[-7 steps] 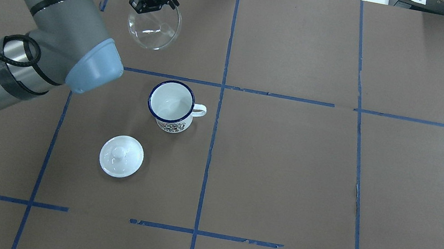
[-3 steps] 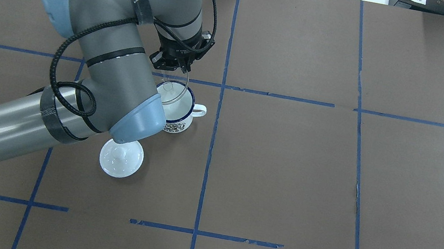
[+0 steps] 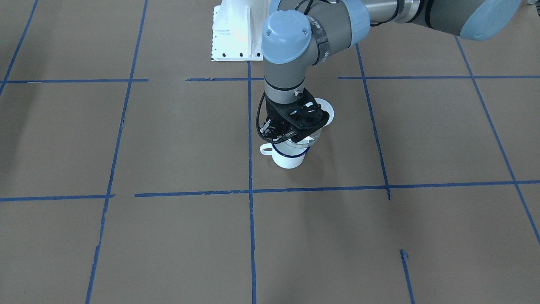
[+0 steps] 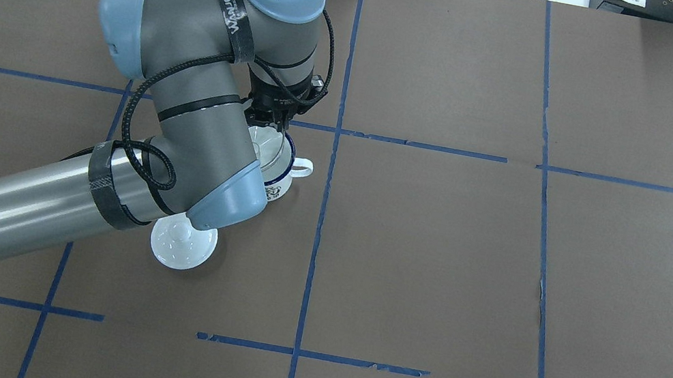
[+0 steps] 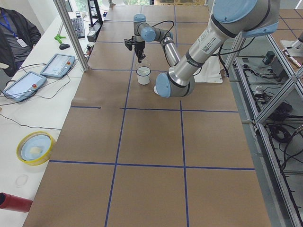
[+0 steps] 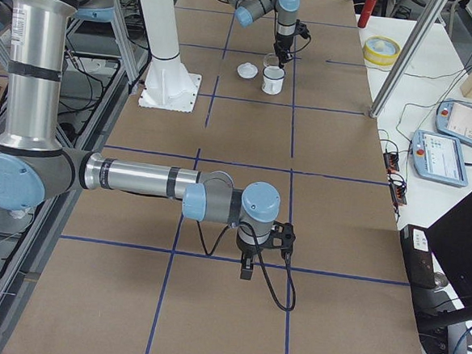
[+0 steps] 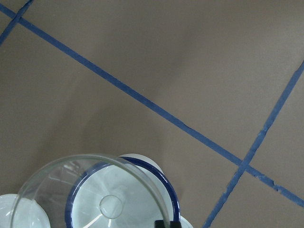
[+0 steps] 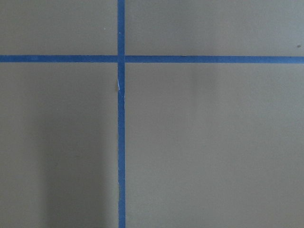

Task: Place funnel on cup
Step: 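Carry the glass funnel over the enamel mug with the left gripper, then lower the glass funnel into the mug and open the left gripper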

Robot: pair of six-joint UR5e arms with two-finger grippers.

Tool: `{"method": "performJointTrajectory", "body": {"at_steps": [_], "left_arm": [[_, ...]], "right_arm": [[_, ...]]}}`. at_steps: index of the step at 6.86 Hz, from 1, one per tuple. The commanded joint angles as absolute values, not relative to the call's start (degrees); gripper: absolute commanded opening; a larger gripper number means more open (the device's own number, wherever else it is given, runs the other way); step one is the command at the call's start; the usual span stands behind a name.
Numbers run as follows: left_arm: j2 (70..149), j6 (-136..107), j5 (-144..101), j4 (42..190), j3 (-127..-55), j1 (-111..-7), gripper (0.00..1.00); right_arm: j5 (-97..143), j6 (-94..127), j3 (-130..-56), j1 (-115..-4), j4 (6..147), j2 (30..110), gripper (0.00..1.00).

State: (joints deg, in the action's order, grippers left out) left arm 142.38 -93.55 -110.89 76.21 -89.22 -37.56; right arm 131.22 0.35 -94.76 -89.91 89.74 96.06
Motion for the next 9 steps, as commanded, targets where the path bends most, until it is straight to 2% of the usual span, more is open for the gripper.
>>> {"method": "performJointTrajectory", "body": {"at_steps": [1,5,6,8,9], "left_arm": [[144.22,-93.34,-110.92,76.55,-85.8,-37.0,0.0],[144.05,-90.27,-110.92,76.82,-84.46,-36.47,0.0],[144.05,-90.26,-111.0,76.82,-84.64,-36.39,0.11],[143.96,-90.18,-110.92,76.82,-84.64,-36.39,0.75],[143.88,-89.91,-110.92,76.82,-84.73,-36.39,1.0]], "right_arm": [[131.22,0.35,-94.75,-89.91,89.74,96.06,1.0],[131.22,0.35,-94.75,-89.91,89.74,96.06,1.0],[131.22,0.35,-94.75,-89.91,89.74,96.06,1.0],[131.22,0.35,-94.75,-89.91,89.74,96.06,1.0],[131.22,0.35,-94.75,-89.91,89.74,96.06,1.0]]}}
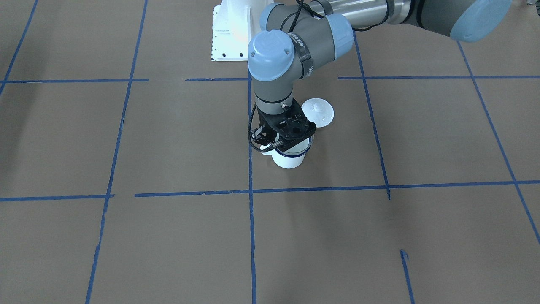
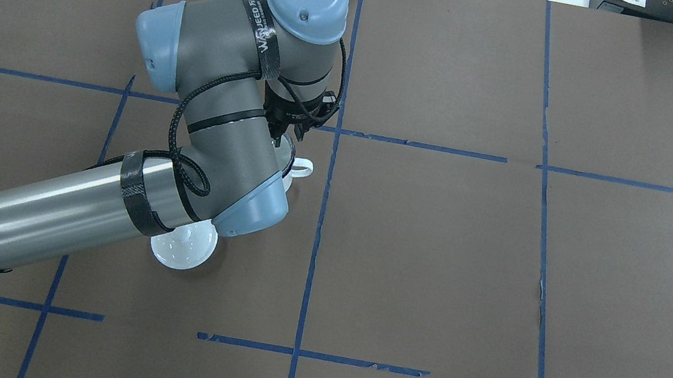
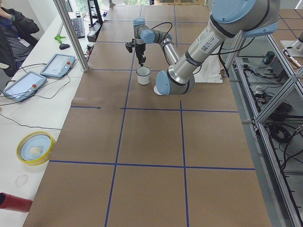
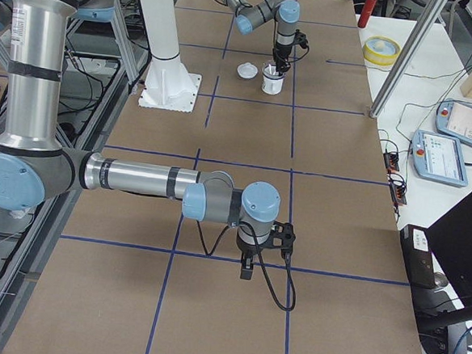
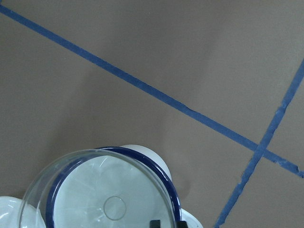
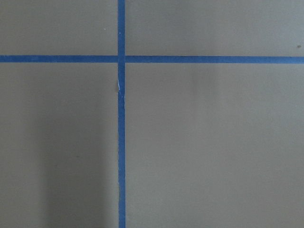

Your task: Place funnel on cup

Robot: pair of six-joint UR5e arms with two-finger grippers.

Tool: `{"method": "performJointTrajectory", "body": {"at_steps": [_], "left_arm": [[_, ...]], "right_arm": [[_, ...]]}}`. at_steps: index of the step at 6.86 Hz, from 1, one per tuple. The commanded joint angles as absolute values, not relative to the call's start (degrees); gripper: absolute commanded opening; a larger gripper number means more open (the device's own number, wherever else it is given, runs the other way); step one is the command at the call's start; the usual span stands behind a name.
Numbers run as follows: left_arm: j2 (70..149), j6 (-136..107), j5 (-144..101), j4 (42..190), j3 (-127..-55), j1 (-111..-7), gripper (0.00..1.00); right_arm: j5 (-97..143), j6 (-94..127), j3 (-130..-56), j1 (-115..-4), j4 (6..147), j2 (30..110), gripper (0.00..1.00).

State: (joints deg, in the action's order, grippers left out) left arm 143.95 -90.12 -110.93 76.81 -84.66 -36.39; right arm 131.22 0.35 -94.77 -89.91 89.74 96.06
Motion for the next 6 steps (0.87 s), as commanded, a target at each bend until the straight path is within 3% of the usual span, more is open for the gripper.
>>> {"method": "performJointTrajectory", "body": {"at_steps": [1,2,5,6], "left_arm": [[143.79,-89.83,-111.0,76.82,-85.6,-36.39,1.0],[143.35,-87.47,-111.18,76.64,-89.69,-36.91,1.0],[127.41,-68.37,-112.85,76.73,-112.18,-44.35,1.0],[123.61,-57.68,-115.2,76.73,-113.71,-50.48,1.0]], "right_arm": [[131.22,0.35,-94.75,-89.91,89.74,96.06,1.0],[131.22,0.35,-94.75,-89.91,89.74,96.06,1.0],[131.22,0.35,-94.75,-89.91,89.74,96.06,1.0],[131.22,0.35,-94.75,-89.91,89.74,96.06,1.0]]}}
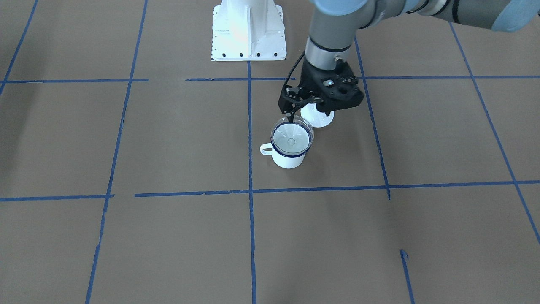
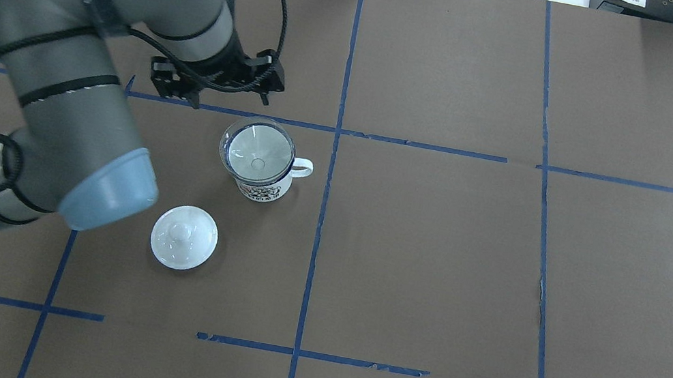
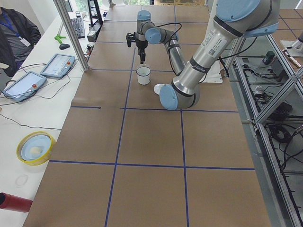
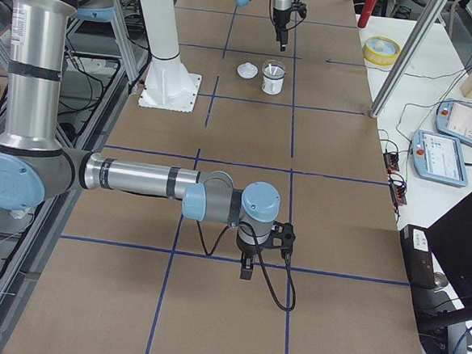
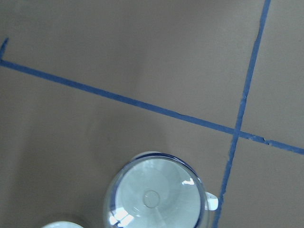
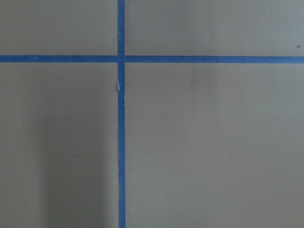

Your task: Place funnel on cup

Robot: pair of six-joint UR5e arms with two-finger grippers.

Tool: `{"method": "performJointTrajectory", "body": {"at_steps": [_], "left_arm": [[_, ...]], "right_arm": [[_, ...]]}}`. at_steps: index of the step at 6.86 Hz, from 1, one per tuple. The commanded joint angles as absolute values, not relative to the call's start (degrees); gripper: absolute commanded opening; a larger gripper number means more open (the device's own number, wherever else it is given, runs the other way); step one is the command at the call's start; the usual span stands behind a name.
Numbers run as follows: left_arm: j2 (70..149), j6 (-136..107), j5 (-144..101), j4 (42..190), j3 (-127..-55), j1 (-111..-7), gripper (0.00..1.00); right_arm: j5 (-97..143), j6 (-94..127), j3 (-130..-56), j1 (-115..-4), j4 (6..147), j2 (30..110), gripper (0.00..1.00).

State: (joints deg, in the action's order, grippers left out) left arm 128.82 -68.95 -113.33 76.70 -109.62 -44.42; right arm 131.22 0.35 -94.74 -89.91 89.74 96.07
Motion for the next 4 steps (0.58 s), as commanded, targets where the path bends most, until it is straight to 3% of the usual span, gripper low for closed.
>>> {"method": "performJointTrajectory", "body": {"at_steps": [1,4], "left_arm": [[118.01,-43.13,-119.57,76.82,-113.82,-58.19,1.0],[101.21,4.43,-123.65,79.17,-106.57,-82.8,1.0]], "right_arm": [[131.22,0.35,-94.75,-89.91,89.74,96.06,1.0],[131.22,0.35,-94.75,-89.91,89.74,96.06,1.0]]}}
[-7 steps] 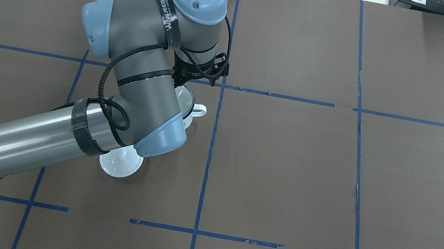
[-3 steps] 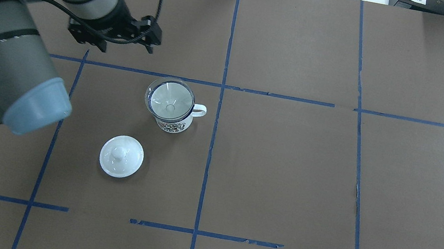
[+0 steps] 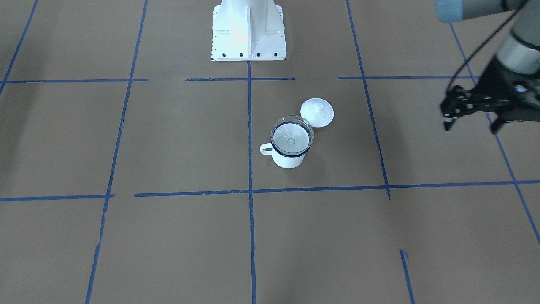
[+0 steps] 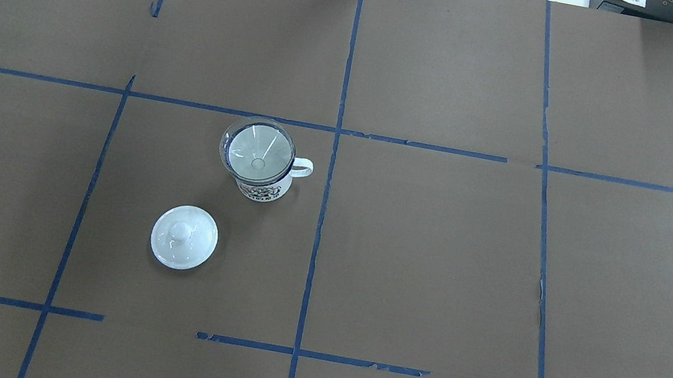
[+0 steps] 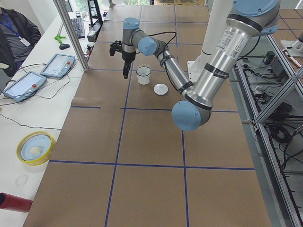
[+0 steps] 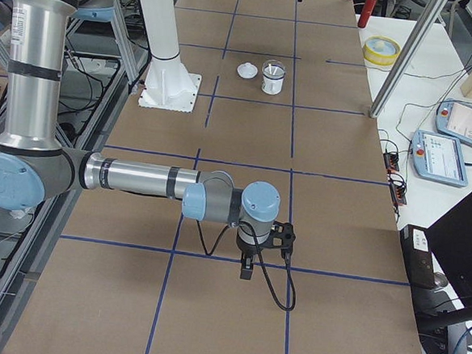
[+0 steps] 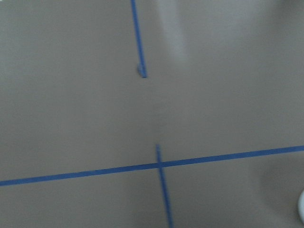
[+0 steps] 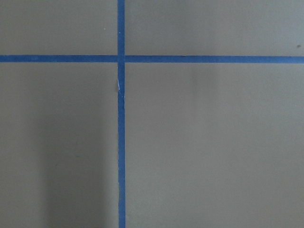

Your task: Place funnel on cup

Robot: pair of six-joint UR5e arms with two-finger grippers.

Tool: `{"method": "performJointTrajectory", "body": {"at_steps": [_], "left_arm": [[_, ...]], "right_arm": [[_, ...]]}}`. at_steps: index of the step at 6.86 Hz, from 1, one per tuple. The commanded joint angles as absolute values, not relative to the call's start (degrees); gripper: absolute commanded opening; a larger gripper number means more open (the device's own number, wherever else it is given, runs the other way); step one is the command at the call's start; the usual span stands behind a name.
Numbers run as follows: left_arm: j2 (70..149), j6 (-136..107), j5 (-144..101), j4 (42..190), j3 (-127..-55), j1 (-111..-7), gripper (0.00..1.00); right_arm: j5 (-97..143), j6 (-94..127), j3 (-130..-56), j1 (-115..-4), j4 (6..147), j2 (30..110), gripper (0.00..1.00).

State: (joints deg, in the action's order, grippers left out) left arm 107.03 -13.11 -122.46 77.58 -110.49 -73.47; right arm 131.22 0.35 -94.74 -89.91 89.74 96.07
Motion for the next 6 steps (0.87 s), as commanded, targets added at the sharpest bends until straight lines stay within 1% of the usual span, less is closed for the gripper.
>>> {"method": "performJointTrajectory", "body": {"at_steps": [1,2,3,4,5,6], "left_arm": [[96.72,14.75,-126.1,84.24,-101.04,-88.8,1.0],[92.42,17.81,-128.73,89.86,-96.29,-92.86,1.0],[87.76,17.49,-129.72,90.96,-95.02,-93.86,1.0],[87.28,17.58,-129.64,90.44,-92.23,-94.04,1.0],[87.1,17.49,-129.73,89.4,-91.94,-96.57,1.0],[86.58,17.4,-131.99,89.04,-91.32,-96.77,1.0]], "right_arm": [[131.22,0.35,-94.75,-89.91,89.74,96.06,1.0],[131.22,0.35,-94.75,-89.91,89.74,96.06,1.0],[131.22,0.35,-94.75,-89.91,89.74,96.06,1.0],[131.22,0.35,-94.75,-89.91,89.74,96.06,1.0],[131.22,0.35,-94.75,-89.91,89.74,96.06,1.0],[131.22,0.35,-94.75,-89.91,89.74,96.06,1.0]]}}
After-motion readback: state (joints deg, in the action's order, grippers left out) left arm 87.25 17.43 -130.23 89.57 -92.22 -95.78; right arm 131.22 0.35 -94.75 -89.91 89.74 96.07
